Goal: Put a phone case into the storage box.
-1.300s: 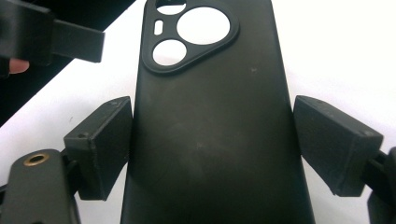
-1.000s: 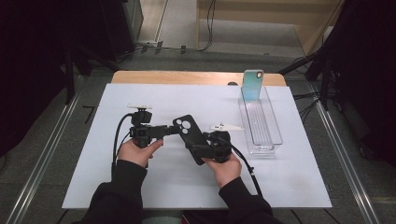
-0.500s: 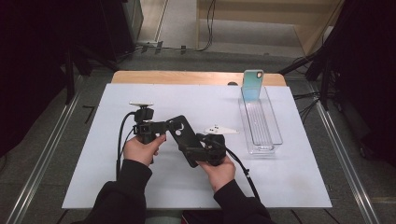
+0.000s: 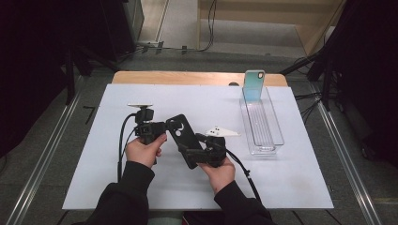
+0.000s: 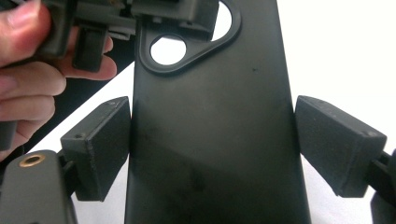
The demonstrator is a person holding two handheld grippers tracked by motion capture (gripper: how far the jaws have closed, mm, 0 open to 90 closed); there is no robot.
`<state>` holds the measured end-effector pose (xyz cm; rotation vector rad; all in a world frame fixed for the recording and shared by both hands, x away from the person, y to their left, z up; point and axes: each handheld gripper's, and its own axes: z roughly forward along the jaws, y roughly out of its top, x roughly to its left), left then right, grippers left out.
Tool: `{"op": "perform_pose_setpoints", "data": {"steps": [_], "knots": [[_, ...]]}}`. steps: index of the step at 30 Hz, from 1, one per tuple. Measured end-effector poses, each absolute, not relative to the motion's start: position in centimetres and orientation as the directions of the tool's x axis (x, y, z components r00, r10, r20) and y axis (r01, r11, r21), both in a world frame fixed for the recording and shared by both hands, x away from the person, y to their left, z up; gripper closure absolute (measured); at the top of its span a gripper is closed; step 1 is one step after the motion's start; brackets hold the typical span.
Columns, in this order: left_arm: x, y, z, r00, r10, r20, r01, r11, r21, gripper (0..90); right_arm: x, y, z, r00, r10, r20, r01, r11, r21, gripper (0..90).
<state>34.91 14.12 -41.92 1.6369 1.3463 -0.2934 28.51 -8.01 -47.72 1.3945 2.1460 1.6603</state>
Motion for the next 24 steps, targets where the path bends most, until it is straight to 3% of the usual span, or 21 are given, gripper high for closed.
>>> {"op": "perform_pose_setpoints", "data": {"steps": [10, 12, 13, 14, 24], "knots": [[34.8, 14.0, -41.5, 0.382, 0.585, -0.715, 0.856, 0.067, 0.512, 82.8, 28.8, -8.1, -47.5, -0.616, 0.69, 0.381, 0.562, 0.045, 0.826, 10.9], [34.7, 13.9, -41.3, 0.39, 0.6, -0.699, 0.849, 0.06, 0.525, 82.9, 29.1, -8.1, -47.3, -0.625, 0.686, 0.372, 0.568, 0.072, 0.82, 7.4], [34.7, 14.0, -41.2, 0.398, 0.598, -0.696, 0.845, 0.055, 0.531, 82.8, 29.2, -8.1, -47.2, -0.631, 0.685, 0.364, 0.569, 0.09, 0.817, 0.0], [34.7, 14.0, -41.1, 0.396, 0.596, -0.698, 0.844, 0.064, 0.533, 82.9, 29.4, -8.1, -47.1, -0.635, 0.685, 0.359, 0.575, 0.108, 0.811, 0.0], [34.0, 14.0, -39.9, 0.496, 0.636, -0.591, 0.758, 0.015, 0.652, 82.5, 29.6, -9.9, -46.0, -0.665, 0.654, 0.36, 0.61, 0.198, 0.767, 0.0]]}}
